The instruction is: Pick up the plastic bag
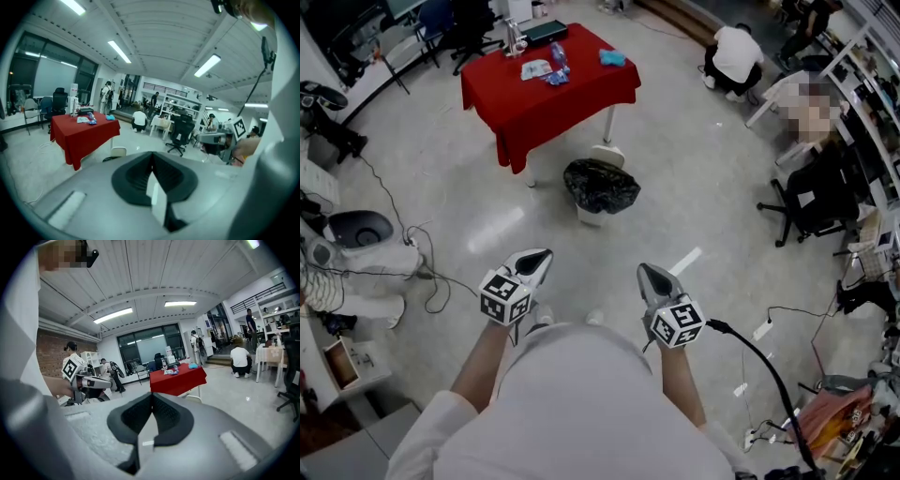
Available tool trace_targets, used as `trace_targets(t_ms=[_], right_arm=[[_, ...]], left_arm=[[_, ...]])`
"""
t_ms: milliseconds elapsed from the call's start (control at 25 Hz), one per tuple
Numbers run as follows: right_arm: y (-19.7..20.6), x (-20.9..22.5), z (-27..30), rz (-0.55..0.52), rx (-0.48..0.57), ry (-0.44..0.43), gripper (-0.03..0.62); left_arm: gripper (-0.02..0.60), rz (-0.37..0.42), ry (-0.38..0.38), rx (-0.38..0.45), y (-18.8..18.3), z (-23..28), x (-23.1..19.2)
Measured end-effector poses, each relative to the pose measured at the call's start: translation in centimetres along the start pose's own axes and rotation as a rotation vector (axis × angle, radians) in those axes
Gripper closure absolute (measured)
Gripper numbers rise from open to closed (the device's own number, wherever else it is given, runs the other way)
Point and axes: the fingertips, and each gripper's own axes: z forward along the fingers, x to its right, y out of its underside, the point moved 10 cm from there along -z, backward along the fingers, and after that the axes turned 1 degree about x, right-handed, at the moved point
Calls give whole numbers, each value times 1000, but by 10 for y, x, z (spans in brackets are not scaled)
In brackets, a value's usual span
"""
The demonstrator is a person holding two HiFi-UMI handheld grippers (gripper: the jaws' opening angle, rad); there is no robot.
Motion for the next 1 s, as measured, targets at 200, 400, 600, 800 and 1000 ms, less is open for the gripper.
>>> trace_targets(t_ms=[200,400,600,800,1000], right_arm=[[6,16,-12,15,-5,-37,592],[14,40,-23,17,-35,-69,592],[18,58,-31,18,-43,-96,592],[21,67,-28,25,-43,-109,592],[18,74,-15,33,-45,-100,592]], left_arm=[[578,-5,-29,13,2,8,10],[578,-5,-63,8,5,19,21],[578,-16,-97,0,12,22,33],[578,-21,-127,-4,16,24,34],[578,-26,-137,8,7,31,20]])
